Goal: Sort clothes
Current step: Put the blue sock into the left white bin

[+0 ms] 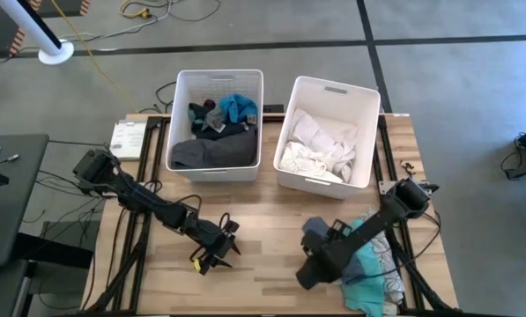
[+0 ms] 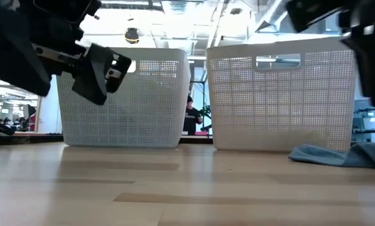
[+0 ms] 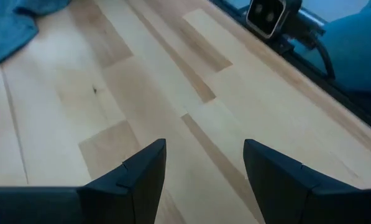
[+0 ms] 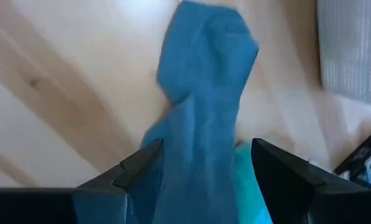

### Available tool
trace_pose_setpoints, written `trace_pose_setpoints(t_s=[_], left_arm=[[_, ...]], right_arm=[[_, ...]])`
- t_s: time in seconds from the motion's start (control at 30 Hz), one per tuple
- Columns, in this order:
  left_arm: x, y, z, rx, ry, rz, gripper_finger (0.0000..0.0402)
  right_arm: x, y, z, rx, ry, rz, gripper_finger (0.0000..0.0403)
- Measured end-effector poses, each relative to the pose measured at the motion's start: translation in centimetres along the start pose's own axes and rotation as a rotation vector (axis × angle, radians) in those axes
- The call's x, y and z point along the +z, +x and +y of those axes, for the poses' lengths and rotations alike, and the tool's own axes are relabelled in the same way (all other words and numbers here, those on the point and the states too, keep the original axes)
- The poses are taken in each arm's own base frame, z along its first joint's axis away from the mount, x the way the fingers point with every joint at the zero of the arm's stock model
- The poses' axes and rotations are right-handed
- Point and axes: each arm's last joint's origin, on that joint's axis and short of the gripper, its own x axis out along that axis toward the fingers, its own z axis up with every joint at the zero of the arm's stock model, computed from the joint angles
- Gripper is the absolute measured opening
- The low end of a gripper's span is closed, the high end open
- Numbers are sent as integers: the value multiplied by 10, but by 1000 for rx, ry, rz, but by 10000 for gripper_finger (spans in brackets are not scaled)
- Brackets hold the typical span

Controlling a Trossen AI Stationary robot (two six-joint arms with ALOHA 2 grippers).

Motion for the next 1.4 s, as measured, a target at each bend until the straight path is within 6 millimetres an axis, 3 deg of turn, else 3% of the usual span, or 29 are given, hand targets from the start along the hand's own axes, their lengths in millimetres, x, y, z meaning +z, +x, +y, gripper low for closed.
trace_pose_setpoints(t_s=[0.33, 0.53, 0.77, 0.93, 1.03, 1.1, 1.4], left_arm=[[4, 0, -6, -15, 18, -34, 210], [5, 1, -8, -21, 23, -46, 210], [7, 0, -8, -19, 19, -67, 210], [7, 0, -8, -19, 18, -68, 210], [7, 0, -8, -19, 20, -67, 210], [8, 0, -8, -19, 21, -70, 210], [26, -4, -12, 29, 80, -248, 210]], right_arm=[[-52, 14, 18, 11, 138, -34, 254], [-67, 34, 20, 9, 198, -46, 249], [-53, 61, 26, 110, 201, -47, 193], [-39, 64, 25, 136, 179, -44, 107], [-29, 61, 26, 150, 161, -55, 37], [-22, 58, 27, 163, 157, -76, 12], [4, 16, 35, 250, 162, -280, 3]])
